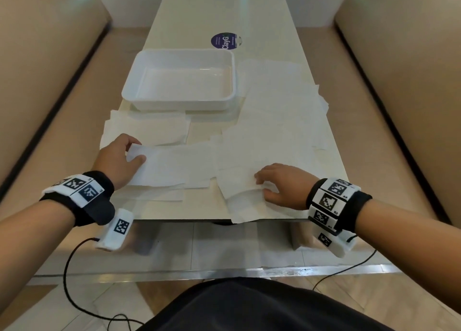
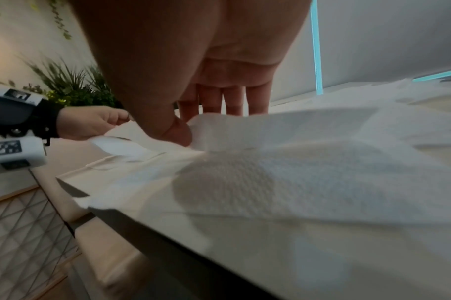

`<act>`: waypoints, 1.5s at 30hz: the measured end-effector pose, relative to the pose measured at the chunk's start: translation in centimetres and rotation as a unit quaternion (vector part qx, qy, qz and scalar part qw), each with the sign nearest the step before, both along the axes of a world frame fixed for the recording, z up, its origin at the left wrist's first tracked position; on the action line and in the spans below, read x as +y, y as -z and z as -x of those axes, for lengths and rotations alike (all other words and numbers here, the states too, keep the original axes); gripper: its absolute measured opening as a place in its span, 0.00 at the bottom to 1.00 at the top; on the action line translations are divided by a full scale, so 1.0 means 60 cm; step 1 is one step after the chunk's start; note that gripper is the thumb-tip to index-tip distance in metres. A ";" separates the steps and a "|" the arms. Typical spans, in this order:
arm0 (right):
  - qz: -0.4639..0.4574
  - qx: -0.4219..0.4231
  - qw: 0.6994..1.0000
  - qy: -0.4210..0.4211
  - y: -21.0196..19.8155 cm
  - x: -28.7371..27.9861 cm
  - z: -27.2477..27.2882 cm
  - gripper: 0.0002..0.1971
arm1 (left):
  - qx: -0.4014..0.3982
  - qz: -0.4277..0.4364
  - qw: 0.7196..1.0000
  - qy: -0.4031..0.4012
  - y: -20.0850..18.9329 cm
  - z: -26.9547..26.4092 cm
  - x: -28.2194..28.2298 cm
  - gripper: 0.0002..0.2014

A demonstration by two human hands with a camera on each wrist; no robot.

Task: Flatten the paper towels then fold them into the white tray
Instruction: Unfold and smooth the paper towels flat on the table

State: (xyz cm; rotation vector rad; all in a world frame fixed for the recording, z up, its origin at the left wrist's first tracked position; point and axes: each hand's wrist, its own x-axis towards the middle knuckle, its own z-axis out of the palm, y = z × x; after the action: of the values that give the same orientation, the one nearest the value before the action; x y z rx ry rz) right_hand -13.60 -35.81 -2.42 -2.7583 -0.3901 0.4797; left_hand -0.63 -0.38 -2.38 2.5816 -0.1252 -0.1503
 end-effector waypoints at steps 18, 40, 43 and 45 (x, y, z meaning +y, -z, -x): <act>-0.043 -0.055 0.995 0.069 -0.090 -0.016 -0.002 0.08 | -0.034 0.028 0.987 0.152 -0.040 0.049 -0.125 0.20; 0.063 -0.053 0.993 0.082 -0.021 -0.051 -0.068 0.23 | 0.015 -0.166 0.888 0.428 0.036 0.104 -0.282 0.28; 0.072 -0.108 0.990 0.051 -0.027 -0.042 -0.055 0.23 | 0.006 -0.216 0.897 0.384 0.038 0.106 -0.284 0.29; 0.063 -0.110 0.991 0.047 -0.032 -0.037 -0.043 0.19 | 0.014 -0.233 0.896 0.378 0.035 0.105 -0.287 0.29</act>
State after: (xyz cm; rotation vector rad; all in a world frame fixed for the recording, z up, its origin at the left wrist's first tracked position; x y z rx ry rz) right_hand -11.01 -38.02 -0.51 -2.9476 -0.2869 0.1830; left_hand -6.95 -17.58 -4.49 2.8415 -1.2183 -0.5572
